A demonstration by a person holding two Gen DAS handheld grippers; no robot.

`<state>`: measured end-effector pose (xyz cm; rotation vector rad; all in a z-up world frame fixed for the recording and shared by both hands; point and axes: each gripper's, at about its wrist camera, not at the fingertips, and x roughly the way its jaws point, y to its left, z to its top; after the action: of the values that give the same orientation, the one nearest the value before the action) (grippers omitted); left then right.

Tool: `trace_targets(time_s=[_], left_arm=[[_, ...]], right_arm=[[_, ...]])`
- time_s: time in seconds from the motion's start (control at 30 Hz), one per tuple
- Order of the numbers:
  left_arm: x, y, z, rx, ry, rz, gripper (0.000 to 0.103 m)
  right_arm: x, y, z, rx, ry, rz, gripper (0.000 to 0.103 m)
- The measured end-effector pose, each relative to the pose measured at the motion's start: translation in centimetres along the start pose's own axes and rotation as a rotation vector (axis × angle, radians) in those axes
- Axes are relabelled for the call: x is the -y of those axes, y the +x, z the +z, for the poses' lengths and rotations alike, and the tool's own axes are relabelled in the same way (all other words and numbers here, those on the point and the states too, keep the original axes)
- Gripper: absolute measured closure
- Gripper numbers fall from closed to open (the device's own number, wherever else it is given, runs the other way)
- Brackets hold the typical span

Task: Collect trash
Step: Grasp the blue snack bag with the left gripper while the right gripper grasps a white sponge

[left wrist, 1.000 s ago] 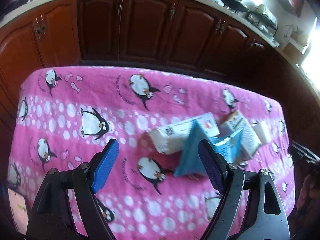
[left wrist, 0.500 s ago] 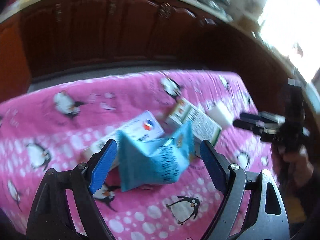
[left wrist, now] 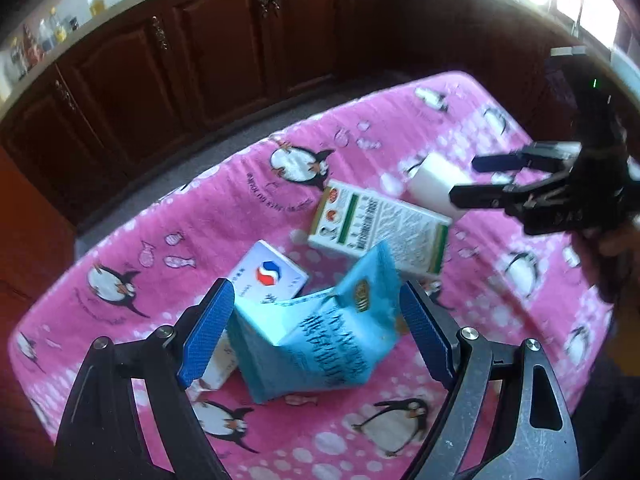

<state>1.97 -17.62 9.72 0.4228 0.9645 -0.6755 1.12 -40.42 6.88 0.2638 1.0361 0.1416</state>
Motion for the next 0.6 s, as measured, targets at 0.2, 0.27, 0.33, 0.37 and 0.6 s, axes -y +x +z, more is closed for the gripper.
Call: trace_targets(time_s=[0.2, 0.27, 0.33, 0.37, 0.6], left_arm=[[0.6, 2.1, -1.7, -0.075, 0.037, -0.016, 0.024], [0.7, 2.1, -2.3, -0.089, 0.032, -0.014, 0.04], [0.7, 1.7, -2.8, -0.076, 0.014, -0.002, 0.049], [0.4, 1.3, -3.1, -0.081, -0.008, -0.013, 0.053], [0.3, 0.2, -4.7, -0.134, -0.021, -0.027, 0.073]], right_arm=[[-0.5, 1.4, 0.3, -0.024, -0.004, 0.023, 0.028], [-1.0, 1.9, 0.5, -0.033, -0.022, 0.016, 0.028], [-1.0, 2.4, 0.7, -0.041, -0.014, 0.031, 0.028], [-1.0, 2.6, 0.7, -0.042, -0.007, 0.04, 0.03], [-0.4, 2.9, 0.0, -0.056, 0.057, 0.075, 0.072]])
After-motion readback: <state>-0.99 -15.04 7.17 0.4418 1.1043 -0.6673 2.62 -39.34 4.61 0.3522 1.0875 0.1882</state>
